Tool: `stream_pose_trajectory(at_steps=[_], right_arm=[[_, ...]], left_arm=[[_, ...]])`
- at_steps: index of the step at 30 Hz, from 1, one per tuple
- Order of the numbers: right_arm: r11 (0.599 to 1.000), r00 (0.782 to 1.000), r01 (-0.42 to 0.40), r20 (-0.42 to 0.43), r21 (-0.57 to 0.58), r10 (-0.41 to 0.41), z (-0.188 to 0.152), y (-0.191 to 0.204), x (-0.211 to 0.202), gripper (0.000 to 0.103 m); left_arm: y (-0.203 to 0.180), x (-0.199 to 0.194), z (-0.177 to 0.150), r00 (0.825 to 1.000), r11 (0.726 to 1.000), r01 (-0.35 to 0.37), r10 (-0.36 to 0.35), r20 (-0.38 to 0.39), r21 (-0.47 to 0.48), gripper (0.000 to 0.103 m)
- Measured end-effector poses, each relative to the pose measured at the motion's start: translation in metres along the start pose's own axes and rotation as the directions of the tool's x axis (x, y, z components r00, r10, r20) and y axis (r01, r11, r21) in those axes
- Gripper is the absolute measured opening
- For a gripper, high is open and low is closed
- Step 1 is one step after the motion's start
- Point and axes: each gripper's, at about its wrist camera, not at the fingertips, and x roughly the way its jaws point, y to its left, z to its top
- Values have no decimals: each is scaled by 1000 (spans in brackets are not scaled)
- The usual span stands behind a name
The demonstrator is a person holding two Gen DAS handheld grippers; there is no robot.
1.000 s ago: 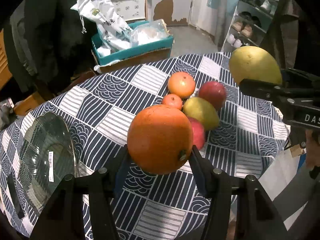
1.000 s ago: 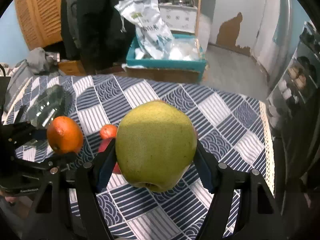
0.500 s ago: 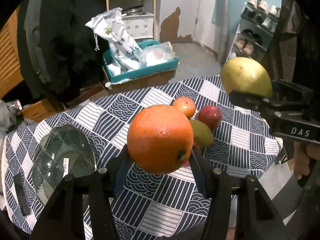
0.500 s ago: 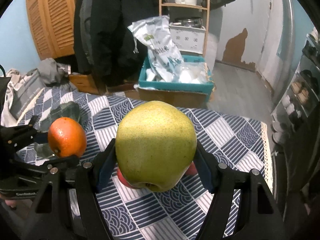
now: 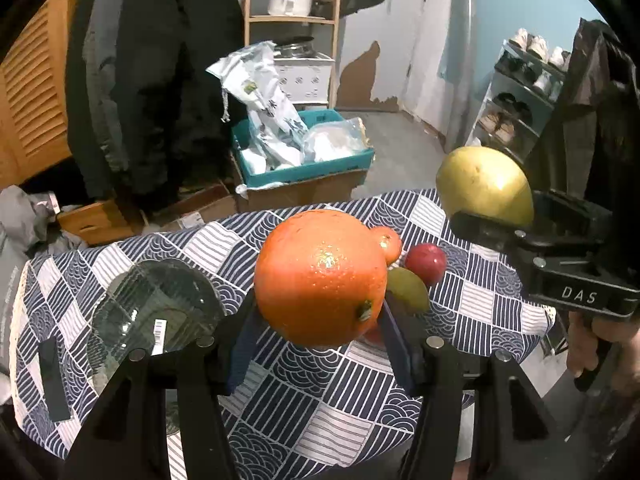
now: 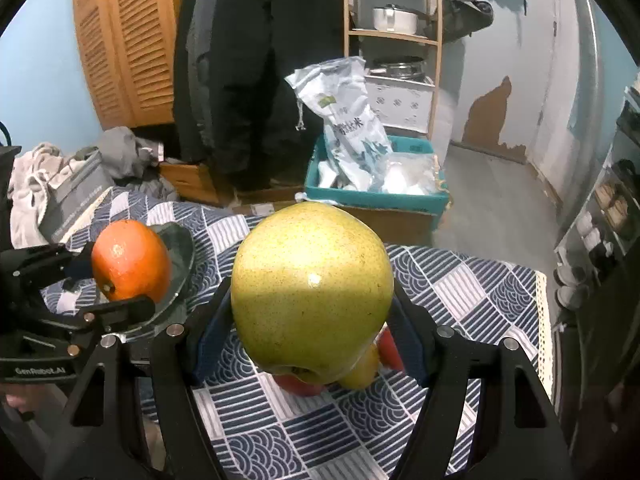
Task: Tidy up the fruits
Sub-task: 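Lift the orange with the left tool while the right tool carries the pear toward the glass plate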
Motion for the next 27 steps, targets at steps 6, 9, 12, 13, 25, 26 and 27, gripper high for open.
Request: stream_pose_trajectory(at_steps=[6,9,12,13,25,26,27], right_arm=[[1000,1000,-24,7,-12,24,9,14,1,73],[999,999,-37,10,-19,37,14,23,4,73],[998,999,-53,11,-24,53,20,33,7,73],[998,998,-59,12,-25,59,22,36,8,73],[991,993,-121,-17,-59,121,37,77,33,73],[990,992,-126,-21,-61,125,38,81,36,73],[989,991,-130,-26,-62,129,38,83,38,73]], left_arm=[[14,-10,1,1000,1000,-12,12,24,-27,59],[22,-13,0,1000,999,-15,16,27,-46,59],[30,-16,-1,999,998,-24,26,29,-64,59],[34,-17,-2,999,997,-29,31,30,-72,59],[79,-24,-16,996,985,-82,88,31,-153,59],[82,-24,-17,995,984,-87,93,29,-158,59],[85,-24,-18,995,982,-93,99,28,-165,59]])
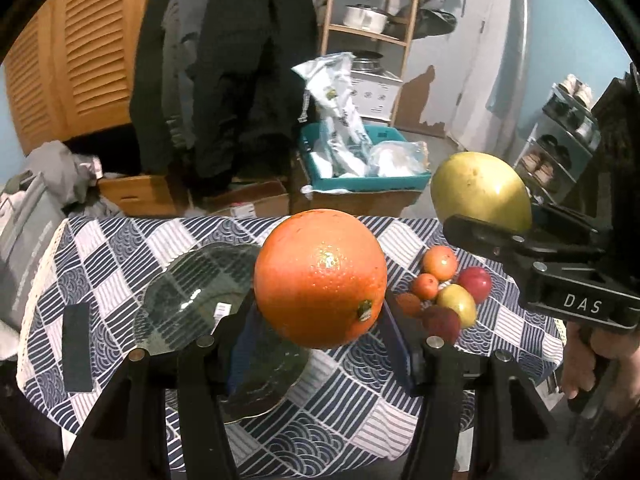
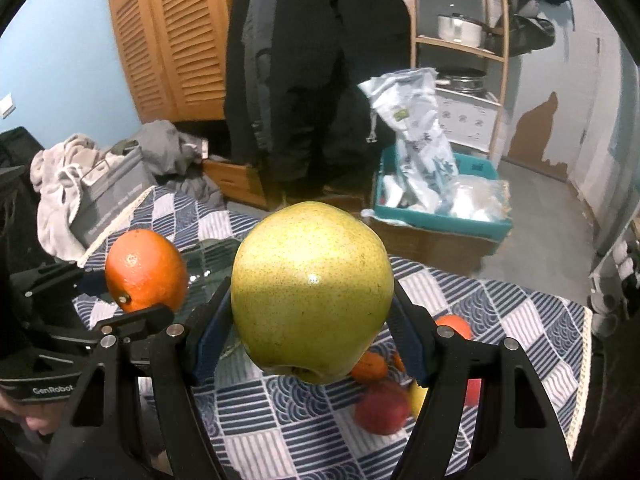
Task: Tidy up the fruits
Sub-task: 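Lift the orange with the left tool while the right tool carries the pear toward the glass plate, then lower the orange onto the glass plate and open the left tool while the right tool releases the pear there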
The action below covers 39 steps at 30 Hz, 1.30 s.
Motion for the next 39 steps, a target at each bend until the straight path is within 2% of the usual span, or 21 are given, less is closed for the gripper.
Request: stream_pose_trajectory(at_steps=[10,17,28,32,39], right_arm=[[998,997,-48,-65,-39,46,9,35,41,73],[995,987,-95,-132,-37,89,8,57,80,73],[991,966,-123,-234,-55,107,-1,81,126,73],[989,957,-130,-270,-73,106,-8,89,140,73],[985,936,-144,-335,-98,104,-21,98,160,73]], left_arm=[[42,8,-11,998,996,-62,60,-28,-63,59],[68,18,-23,993,990,-108,103,-59,-94,59],[105,52,-41,975,973,-178,155,-157,-146,59],[115,63,-51,971,971,-181,150,-188,-159,59],[124,81,-66,953,966,-201,154,-262,-161,59]])
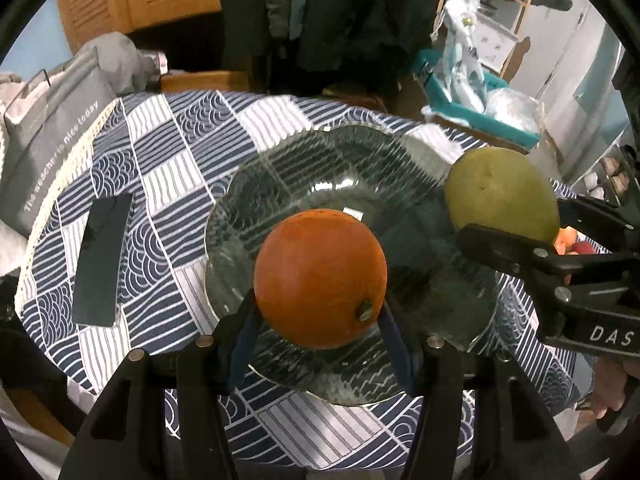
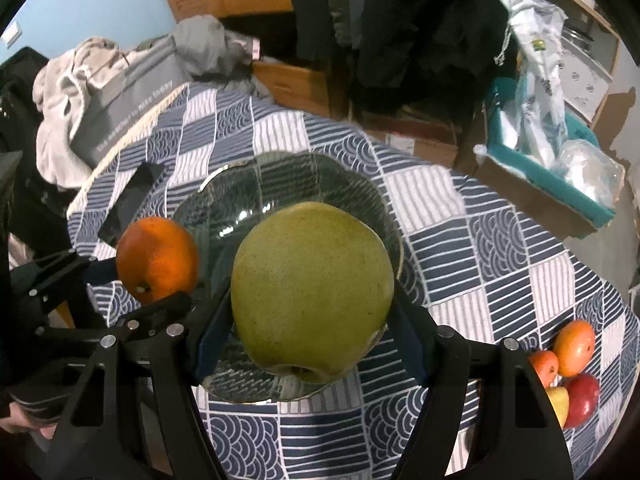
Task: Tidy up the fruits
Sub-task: 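Lower the orange onto the glass plate and open the left tool while the right tool releases the pear there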
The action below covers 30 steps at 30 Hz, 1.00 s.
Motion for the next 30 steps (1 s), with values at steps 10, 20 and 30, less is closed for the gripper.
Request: stream_pose_trajectory(at_steps=[10,20,30], right_arm=[[1000,997,-1,-71,-4,1,-14,-3,20,73],[1000,995,-9,-100,-21,7,-19,2,26,73],[1000,996,-26,-86,1,26,-16,3,23,72]], left_arm=[[2,18,-10,997,1000,6,-6,-80,-4,59],[8,17,-10,996,999,19,-22,-87,-29,49],[8,18,-12,995,1000,-7,6,-98,-9,53]])
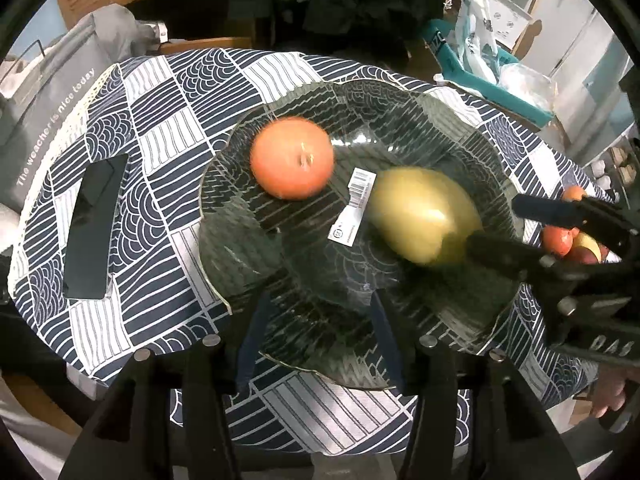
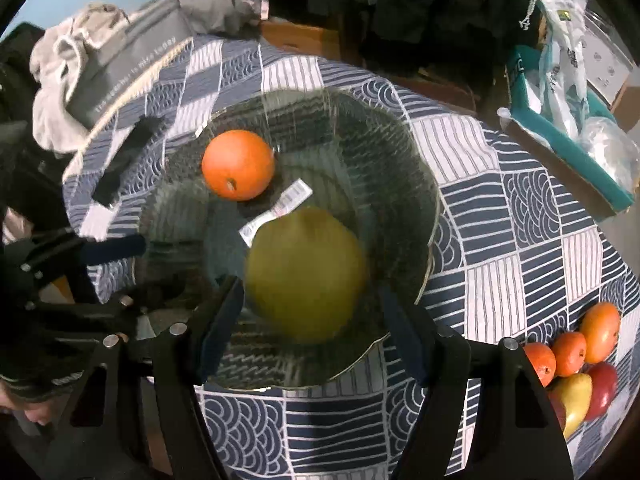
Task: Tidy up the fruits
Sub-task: 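Lower the orange onto the glass plate and open the left tool while the right tool releases the pear there, then raise both open tools away from the glass plate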
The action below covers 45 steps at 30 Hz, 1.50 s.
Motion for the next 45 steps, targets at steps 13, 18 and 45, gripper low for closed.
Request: stream_pose_trajectory(at_steps=[13,18,45], right_arm=[[999,998,19,61,51,-22,2,-16,-27,72],[998,993,43,108,56,-49,2,-18,-49,72],[952,912,202,310,230,-268,-55,-95,-194,83]], left_arm=[[-15,-16,5,998,999,-38,36,56,35,75],[-29,-28,8,996,998,-25,20,81,55,78],[-140,-101,22,970,977,111,-147,195,182,81]])
